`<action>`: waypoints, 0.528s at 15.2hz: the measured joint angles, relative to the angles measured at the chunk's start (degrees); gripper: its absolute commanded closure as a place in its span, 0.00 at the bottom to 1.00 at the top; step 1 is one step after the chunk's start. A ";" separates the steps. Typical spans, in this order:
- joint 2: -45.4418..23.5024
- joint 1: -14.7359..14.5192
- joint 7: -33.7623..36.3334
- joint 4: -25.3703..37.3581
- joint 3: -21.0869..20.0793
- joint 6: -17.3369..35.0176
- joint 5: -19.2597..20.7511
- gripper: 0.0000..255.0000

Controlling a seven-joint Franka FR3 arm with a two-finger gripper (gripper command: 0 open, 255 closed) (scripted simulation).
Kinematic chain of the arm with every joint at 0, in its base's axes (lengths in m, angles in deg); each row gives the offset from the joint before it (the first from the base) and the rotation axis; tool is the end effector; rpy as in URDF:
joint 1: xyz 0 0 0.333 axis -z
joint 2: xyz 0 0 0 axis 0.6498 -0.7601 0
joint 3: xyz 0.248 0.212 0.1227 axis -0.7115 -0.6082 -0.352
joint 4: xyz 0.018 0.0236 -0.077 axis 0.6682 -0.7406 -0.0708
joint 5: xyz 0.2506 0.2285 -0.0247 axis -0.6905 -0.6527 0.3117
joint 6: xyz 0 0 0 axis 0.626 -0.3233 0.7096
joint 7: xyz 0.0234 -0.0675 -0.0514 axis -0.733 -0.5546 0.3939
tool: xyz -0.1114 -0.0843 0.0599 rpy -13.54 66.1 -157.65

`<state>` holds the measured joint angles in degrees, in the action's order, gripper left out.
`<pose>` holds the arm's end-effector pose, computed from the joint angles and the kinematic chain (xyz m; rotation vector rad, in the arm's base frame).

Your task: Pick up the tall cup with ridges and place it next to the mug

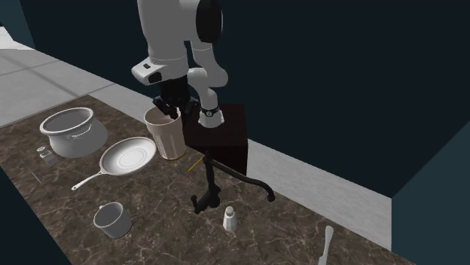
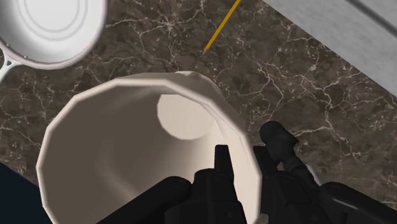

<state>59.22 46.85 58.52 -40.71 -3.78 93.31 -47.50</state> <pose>0.5489 -0.0044 0.5886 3.0737 -0.0147 -0.1061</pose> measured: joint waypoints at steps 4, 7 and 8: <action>0.32 2.97 -5.05 0.44 2.05 -0.40 -0.06 1.00; 1.61 5.21 -8.77 -0.69 3.58 -0.27 -0.21 1.00; 0.68 5.87 -10.05 1.23 4.09 -1.16 -0.13 1.00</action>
<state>59.90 52.72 48.46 -39.48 0.31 92.15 -47.63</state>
